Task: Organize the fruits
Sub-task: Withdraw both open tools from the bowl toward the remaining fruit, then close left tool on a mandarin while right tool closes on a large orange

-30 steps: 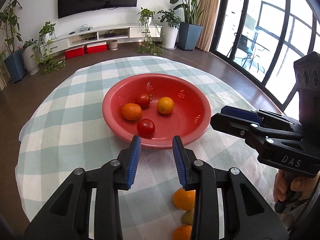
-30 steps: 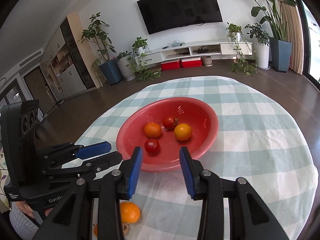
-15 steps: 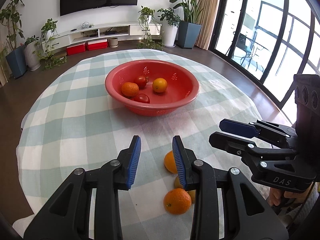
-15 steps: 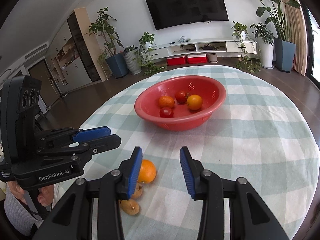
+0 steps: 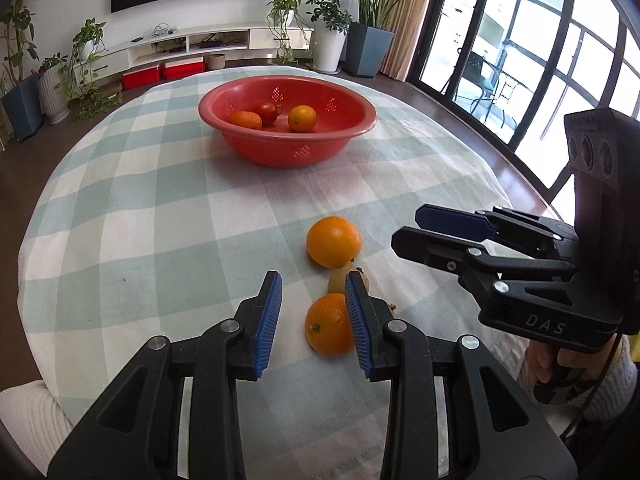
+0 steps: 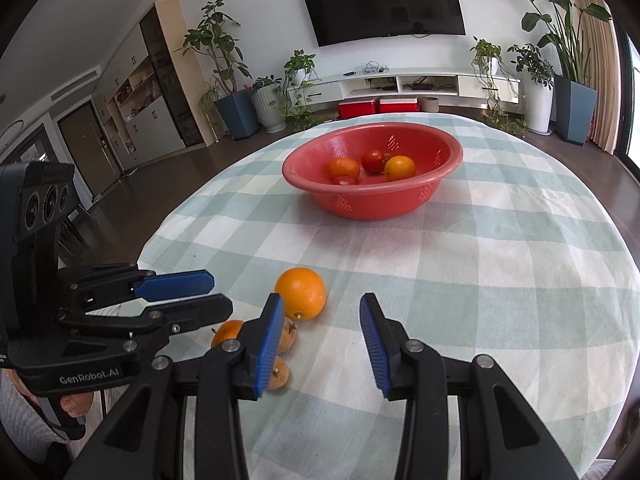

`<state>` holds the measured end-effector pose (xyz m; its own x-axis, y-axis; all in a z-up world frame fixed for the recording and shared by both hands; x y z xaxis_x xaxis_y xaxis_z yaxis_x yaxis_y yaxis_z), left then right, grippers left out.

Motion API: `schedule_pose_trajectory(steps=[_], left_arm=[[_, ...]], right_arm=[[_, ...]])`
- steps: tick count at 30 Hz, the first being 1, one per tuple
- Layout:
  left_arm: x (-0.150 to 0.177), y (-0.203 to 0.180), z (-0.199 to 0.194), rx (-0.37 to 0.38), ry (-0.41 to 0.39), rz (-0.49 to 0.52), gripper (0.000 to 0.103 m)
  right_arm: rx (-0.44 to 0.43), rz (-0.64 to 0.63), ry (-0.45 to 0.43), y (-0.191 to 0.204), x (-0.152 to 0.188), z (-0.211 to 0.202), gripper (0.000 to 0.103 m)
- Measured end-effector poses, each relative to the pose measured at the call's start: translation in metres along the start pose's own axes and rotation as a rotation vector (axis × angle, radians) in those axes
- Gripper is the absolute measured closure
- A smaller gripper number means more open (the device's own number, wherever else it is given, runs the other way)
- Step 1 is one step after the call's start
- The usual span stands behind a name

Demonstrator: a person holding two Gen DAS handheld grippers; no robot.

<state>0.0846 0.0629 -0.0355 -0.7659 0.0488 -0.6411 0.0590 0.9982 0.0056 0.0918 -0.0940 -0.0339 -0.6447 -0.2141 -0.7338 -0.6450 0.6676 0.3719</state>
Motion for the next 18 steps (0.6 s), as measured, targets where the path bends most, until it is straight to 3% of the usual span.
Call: schedule_pose_trajectory(steps=[18], left_arm=[[0.016, -0.012, 0.004, 0.025, 0.032, 0.017, 0.072]], right_arm=[[-0.004, -0.001, 0.012, 0.005, 0.006, 0.005, 0.060]])
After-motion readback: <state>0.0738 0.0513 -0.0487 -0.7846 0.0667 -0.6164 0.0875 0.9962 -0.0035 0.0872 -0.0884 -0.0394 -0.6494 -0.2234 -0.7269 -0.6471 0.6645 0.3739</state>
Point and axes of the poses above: each gripper's, at about its wrist camera, not at the fingertips, and z roughly the way its jaws point, y to its left, x to its underside, the point moved 6 cm from there along z, roughly the way its jaws point, and after that the axes turned 12 degrees about -x, right-handed, at the moved point
